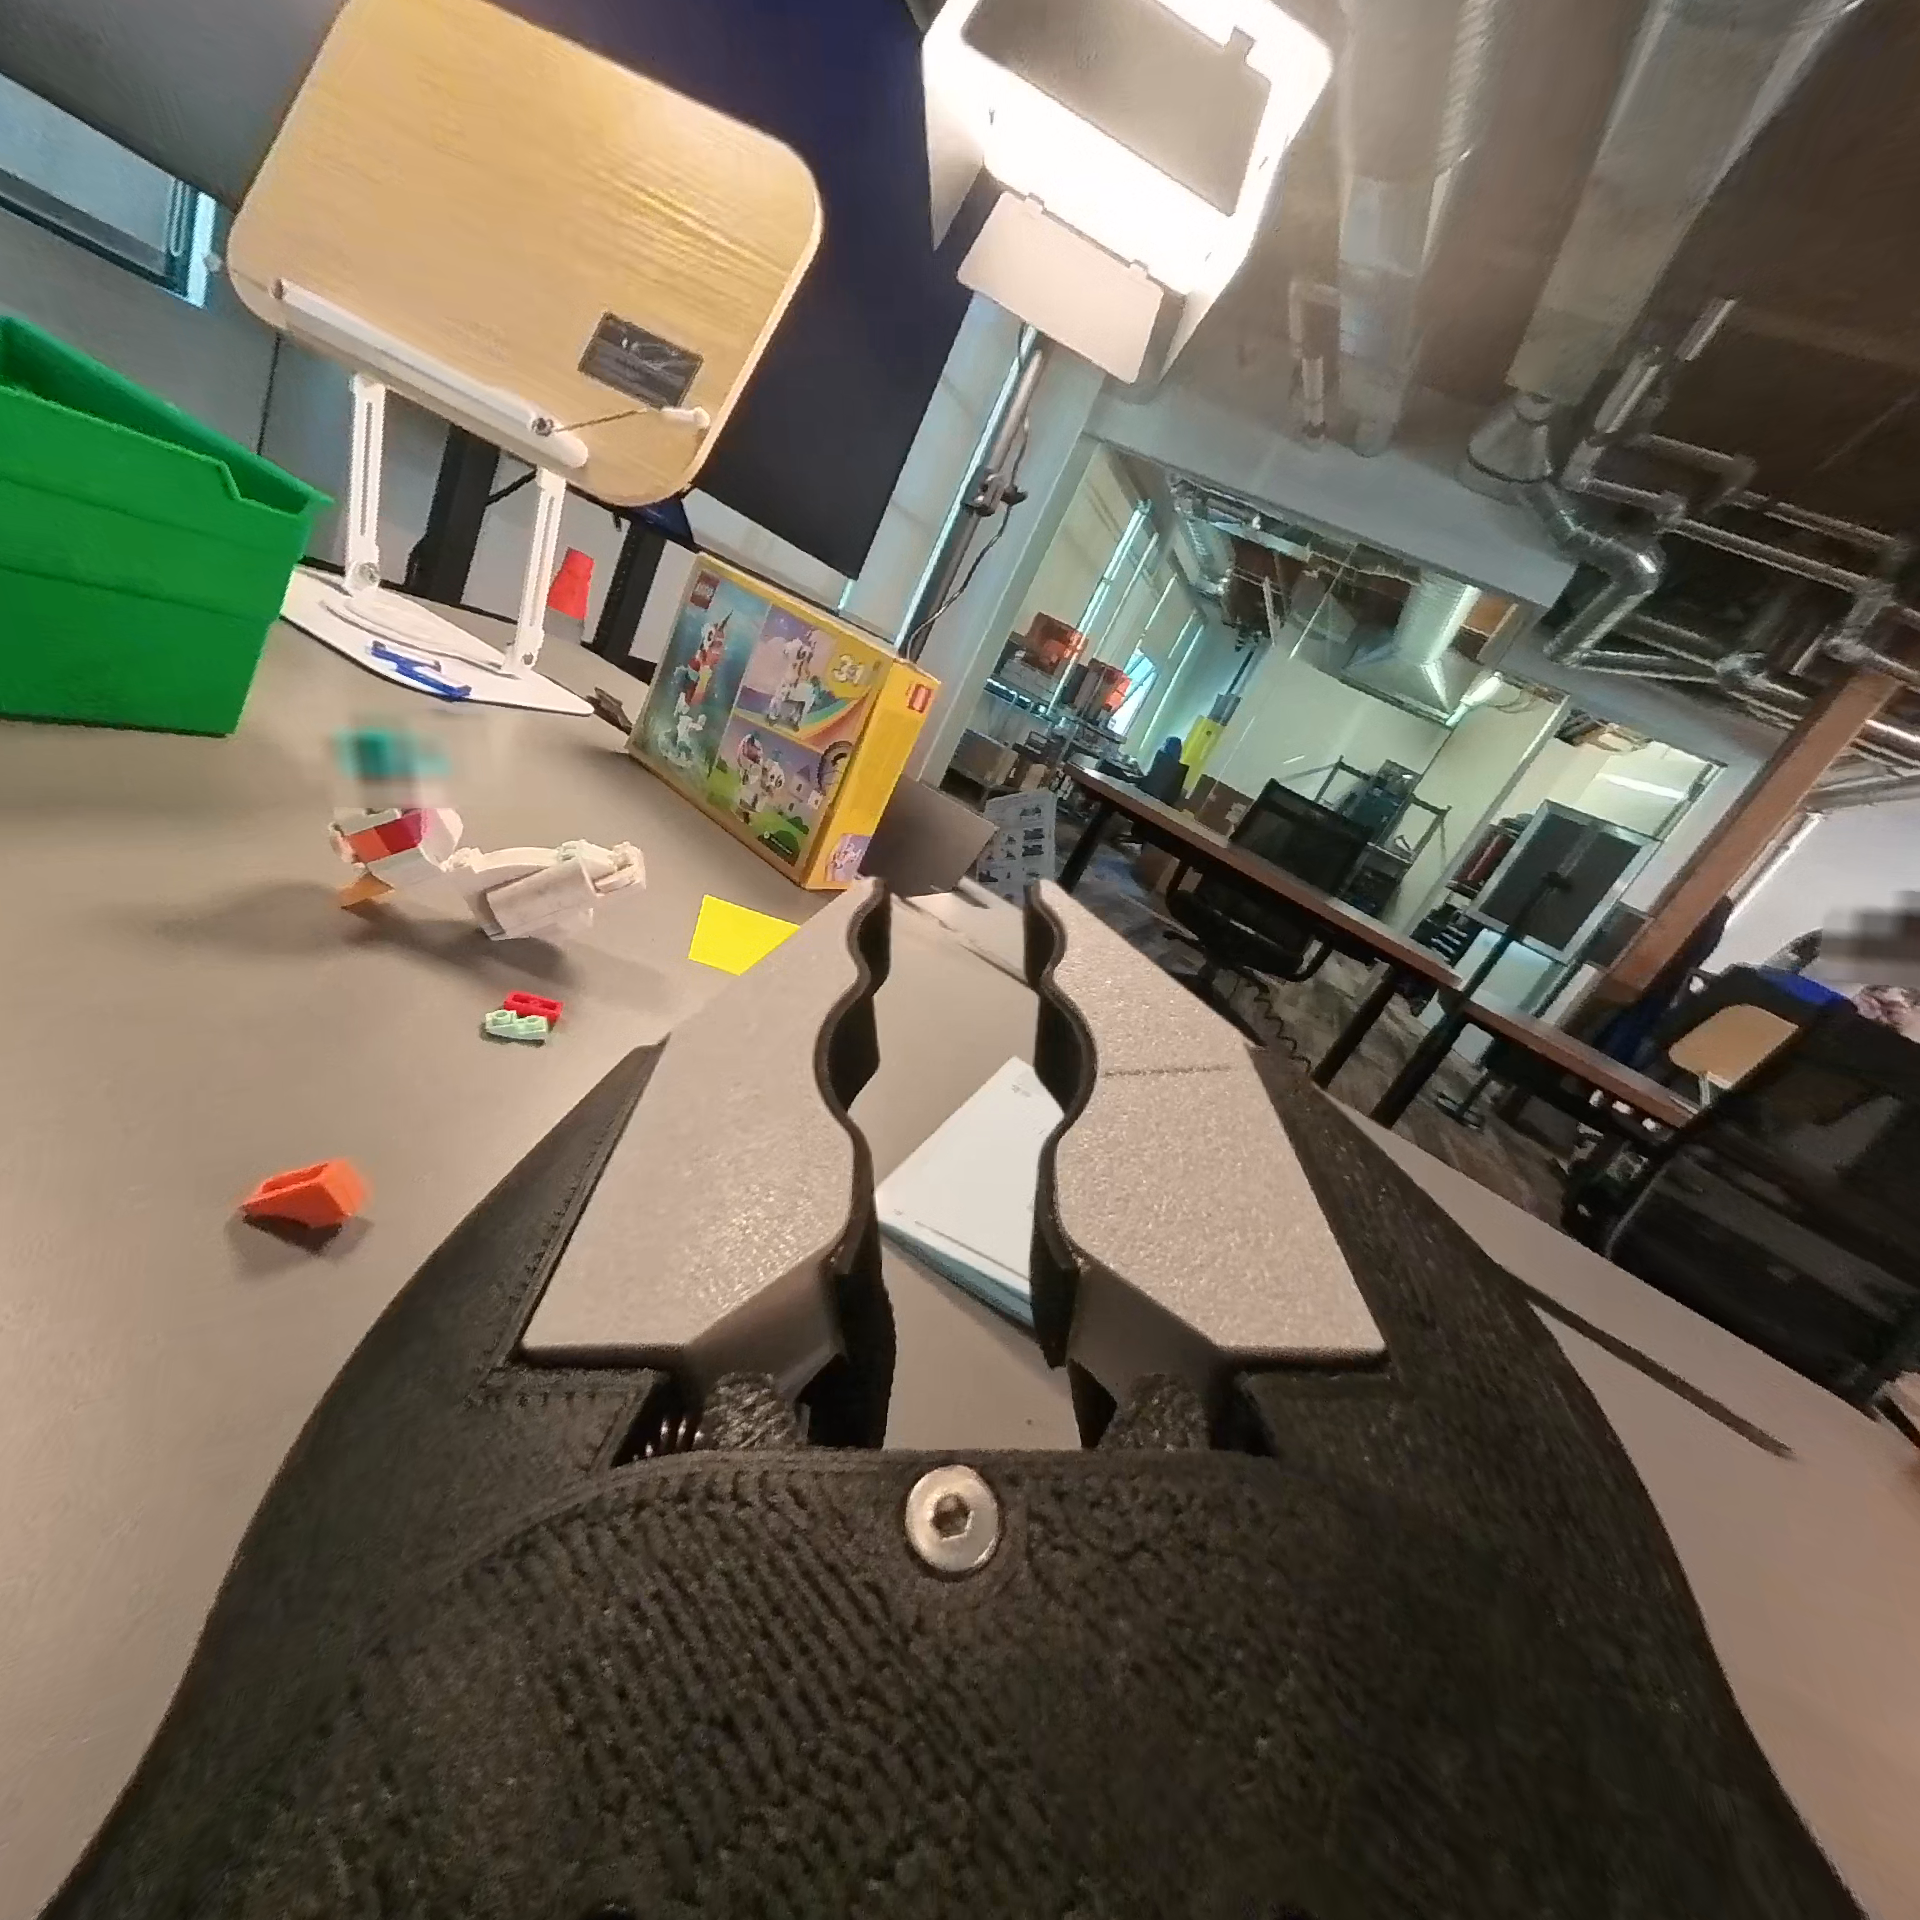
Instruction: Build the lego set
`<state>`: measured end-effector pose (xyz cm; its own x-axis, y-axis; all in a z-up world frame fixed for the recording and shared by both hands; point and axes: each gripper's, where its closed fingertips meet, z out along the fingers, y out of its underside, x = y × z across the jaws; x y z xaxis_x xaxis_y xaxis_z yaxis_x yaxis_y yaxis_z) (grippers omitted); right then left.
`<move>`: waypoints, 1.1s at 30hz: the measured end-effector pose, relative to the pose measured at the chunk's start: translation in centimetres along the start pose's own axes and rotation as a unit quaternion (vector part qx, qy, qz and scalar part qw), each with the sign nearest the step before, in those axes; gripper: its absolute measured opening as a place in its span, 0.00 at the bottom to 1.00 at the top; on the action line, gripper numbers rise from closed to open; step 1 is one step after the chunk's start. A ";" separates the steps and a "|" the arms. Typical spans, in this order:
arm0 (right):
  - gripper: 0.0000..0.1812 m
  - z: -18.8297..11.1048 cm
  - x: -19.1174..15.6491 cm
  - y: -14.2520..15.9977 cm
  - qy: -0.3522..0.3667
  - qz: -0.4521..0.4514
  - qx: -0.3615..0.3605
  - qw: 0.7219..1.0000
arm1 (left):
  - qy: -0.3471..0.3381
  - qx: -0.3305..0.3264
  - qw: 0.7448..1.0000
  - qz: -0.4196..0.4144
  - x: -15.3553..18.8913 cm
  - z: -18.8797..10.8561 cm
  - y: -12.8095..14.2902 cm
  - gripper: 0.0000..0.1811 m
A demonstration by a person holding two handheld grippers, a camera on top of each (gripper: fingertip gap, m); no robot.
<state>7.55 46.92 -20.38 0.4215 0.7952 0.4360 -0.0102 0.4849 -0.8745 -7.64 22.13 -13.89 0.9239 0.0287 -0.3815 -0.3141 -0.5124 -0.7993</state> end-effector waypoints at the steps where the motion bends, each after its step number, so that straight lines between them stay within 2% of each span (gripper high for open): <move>1: 0.13 -0.1 0.3 -0.1 0.005 -0.001 0.002 1.000 | 0.033 0.024 0.999 -0.009 2.4 0.6 -1.4 0.04; 3: 0.13 -0.5 1.0 -0.4 0.018 -0.004 0.007 1.000 | 0.096 0.049 0.994 -0.023 6.9 2.6 -3.1 0.04; 5: 0.13 -0.8 1.5 -0.6 0.028 -0.008 0.009 1.000 | 0.154 0.041 0.987 -0.030 10.8 5.3 -3.4 0.04; 11: 0.12 -2.2 3.5 -0.2 0.061 -0.040 -0.001 0.997 | 0.211 -0.037 0.977 -0.008 16.7 14.5 -1.3 0.04; 16: 0.12 -4.3 6.3 1.4 0.089 -0.080 -0.031 0.992 | 0.227 -0.100 0.969 0.008 18.3 20.0 -0.8 0.05; 21: 0.11 -5.9 8.5 2.5 0.105 -0.100 -0.048 0.988 | 0.229 -0.178 0.957 0.017 18.1 23.8 0.0 0.05; 29: 0.11 -6.1 8.7 2.2 0.099 -0.106 -0.040 0.989 | 0.250 -0.210 0.945 0.011 18.0 25.3 0.1 0.05; 33: 0.09 -6.0 7.5 2.6 0.069 -0.104 -0.063 0.990 | 0.231 -0.207 0.950 -0.020 16.8 25.4 0.4 0.14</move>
<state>16.13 51.99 -20.65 0.5223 0.6213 0.5842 0.2000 0.5767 -0.7921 2.20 44.19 -32.42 0.9606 -0.2757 -0.0337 -0.2523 -0.8153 -0.5211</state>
